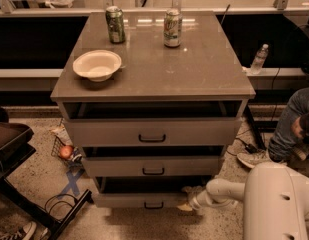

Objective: Open bottom drawer

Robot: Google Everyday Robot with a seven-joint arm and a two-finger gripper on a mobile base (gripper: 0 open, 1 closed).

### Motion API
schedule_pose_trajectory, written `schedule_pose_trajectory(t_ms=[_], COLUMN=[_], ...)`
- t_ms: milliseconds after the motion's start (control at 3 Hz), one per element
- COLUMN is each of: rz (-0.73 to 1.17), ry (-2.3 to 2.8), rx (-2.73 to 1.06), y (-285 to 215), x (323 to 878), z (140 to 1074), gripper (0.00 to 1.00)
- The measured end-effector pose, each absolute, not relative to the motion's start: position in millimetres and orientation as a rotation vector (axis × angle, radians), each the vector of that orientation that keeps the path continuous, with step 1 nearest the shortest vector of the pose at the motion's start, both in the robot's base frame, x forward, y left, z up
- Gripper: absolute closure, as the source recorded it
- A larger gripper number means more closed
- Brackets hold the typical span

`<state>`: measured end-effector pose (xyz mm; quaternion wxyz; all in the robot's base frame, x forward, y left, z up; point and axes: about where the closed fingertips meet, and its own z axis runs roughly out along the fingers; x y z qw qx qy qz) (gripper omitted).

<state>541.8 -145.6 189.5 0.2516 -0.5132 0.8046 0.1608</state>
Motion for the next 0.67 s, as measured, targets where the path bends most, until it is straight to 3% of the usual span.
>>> schedule_pose_trajectory(t_ms=[667], rz=[0.419], ry=[2.253], rx=[-1.389], y=[-158.2], x=[518.0], z=[191.7], gripper=[0.98])
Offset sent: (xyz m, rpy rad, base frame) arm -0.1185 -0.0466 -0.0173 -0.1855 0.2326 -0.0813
